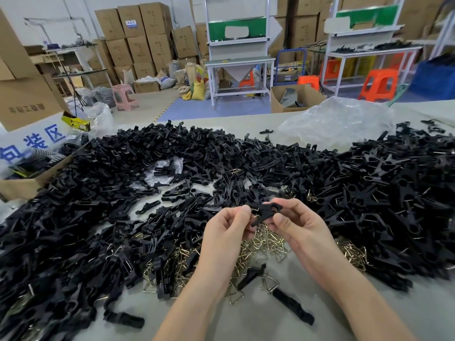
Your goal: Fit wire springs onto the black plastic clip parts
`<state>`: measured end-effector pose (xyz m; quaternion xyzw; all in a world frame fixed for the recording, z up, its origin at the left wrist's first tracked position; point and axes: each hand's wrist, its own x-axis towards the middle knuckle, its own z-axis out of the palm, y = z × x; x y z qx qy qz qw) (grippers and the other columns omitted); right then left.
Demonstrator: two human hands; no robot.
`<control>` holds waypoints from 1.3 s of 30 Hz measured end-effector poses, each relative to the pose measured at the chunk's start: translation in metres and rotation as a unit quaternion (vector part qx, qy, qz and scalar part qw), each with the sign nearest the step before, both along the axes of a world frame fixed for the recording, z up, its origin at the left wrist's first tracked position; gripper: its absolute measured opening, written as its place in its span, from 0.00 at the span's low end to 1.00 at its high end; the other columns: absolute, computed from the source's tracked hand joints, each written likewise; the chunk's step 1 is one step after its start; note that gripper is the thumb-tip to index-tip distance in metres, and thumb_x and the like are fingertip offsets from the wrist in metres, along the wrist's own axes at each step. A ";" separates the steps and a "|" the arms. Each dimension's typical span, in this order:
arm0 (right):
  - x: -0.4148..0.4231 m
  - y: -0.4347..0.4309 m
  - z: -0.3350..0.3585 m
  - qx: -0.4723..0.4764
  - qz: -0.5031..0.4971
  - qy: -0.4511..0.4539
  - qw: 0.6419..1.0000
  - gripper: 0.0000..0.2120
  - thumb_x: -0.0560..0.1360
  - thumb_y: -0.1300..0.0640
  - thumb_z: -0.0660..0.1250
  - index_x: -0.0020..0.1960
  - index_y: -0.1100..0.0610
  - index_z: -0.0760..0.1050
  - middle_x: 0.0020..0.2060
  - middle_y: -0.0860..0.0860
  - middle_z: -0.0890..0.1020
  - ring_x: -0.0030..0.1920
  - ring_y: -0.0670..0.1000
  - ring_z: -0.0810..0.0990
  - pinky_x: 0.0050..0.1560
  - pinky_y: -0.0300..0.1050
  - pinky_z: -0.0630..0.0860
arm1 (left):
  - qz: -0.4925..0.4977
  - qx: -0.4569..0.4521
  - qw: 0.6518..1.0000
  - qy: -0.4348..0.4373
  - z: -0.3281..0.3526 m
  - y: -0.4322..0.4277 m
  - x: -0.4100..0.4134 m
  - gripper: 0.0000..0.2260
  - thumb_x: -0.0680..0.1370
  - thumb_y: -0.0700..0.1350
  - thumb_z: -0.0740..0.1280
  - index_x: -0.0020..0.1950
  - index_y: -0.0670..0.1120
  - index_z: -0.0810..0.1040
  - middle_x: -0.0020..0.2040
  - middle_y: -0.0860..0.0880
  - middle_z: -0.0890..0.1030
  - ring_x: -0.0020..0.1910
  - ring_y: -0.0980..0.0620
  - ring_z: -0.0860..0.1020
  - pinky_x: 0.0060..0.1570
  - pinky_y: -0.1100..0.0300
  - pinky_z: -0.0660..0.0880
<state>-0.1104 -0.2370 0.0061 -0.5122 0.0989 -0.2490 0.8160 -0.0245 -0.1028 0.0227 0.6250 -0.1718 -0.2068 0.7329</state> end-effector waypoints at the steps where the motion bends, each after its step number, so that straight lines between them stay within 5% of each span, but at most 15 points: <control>1: 0.000 0.000 0.001 0.000 0.000 0.000 1.000 0.13 0.69 0.64 0.71 0.54 0.59 0.81 0.49 0.54 0.87 0.46 0.50 0.86 0.49 0.37 0.81 | -0.004 -0.010 1.000 0.014 0.001 0.000 -0.001 0.10 0.75 0.53 0.70 0.40 0.48 0.85 0.38 0.47 0.84 0.37 0.53 0.79 0.42 0.59 0.77; 9: -0.002 0.002 0.005 -0.017 -0.005 -0.009 1.000 0.11 0.67 0.60 0.73 0.47 0.50 0.86 0.47 0.52 0.87 0.44 0.49 0.86 0.47 0.37 0.81 | -0.025 -0.037 0.998 0.047 0.006 0.000 -0.005 0.12 0.80 0.48 0.69 0.38 0.50 0.86 0.40 0.47 0.84 0.36 0.54 0.78 0.38 0.61 0.76; 13: -0.001 0.001 0.004 -0.014 -0.005 -0.006 1.000 0.11 0.68 0.62 0.72 0.46 0.48 0.86 0.45 0.52 0.87 0.43 0.48 0.85 0.48 0.38 0.81 | -0.043 -0.036 0.997 0.044 0.009 0.002 -0.005 0.09 0.74 0.52 0.71 0.37 0.51 0.86 0.38 0.49 0.82 0.35 0.55 0.77 0.38 0.60 0.76; 21: -0.003 -0.001 0.004 -0.012 0.011 -0.012 1.000 0.18 0.60 0.48 0.83 0.48 0.49 0.85 0.44 0.52 0.86 0.43 0.48 0.85 0.48 0.38 0.80 | -0.069 -0.048 0.994 0.076 0.006 0.002 -0.003 0.08 0.73 0.53 0.74 0.37 0.50 0.86 0.36 0.50 0.81 0.34 0.56 0.77 0.37 0.62 0.76; 25: -0.003 -0.002 0.004 -0.005 0.008 -0.011 1.000 0.10 0.66 0.58 0.75 0.46 0.48 0.85 0.43 0.52 0.85 0.43 0.48 0.84 0.48 0.38 0.81 | -0.112 -0.073 0.984 0.118 0.005 0.004 -0.002 0.09 0.70 0.54 0.74 0.38 0.49 0.86 0.37 0.49 0.81 0.34 0.56 0.78 0.38 0.63 0.76; 30: -0.003 -0.003 0.002 0.012 0.017 -0.006 1.000 0.18 0.63 0.57 0.76 0.52 0.57 0.81 0.41 0.53 0.85 0.42 0.48 0.84 0.48 0.39 0.81 | -0.140 -0.092 0.977 0.134 0.007 0.004 -0.003 0.11 0.68 0.54 0.75 0.38 0.47 0.86 0.36 0.48 0.81 0.34 0.56 0.78 0.37 0.63 0.77; 39: 0.002 0.000 0.000 0.093 0.045 -0.026 0.994 0.12 0.69 0.67 0.68 0.51 0.60 0.83 0.39 0.58 0.84 0.39 0.50 0.84 0.45 0.39 0.83 | -0.156 -0.099 0.971 0.153 0.005 0.001 -0.010 0.15 0.74 0.53 0.71 0.51 0.42 0.86 0.42 0.46 0.82 0.36 0.56 0.77 0.38 0.62 0.77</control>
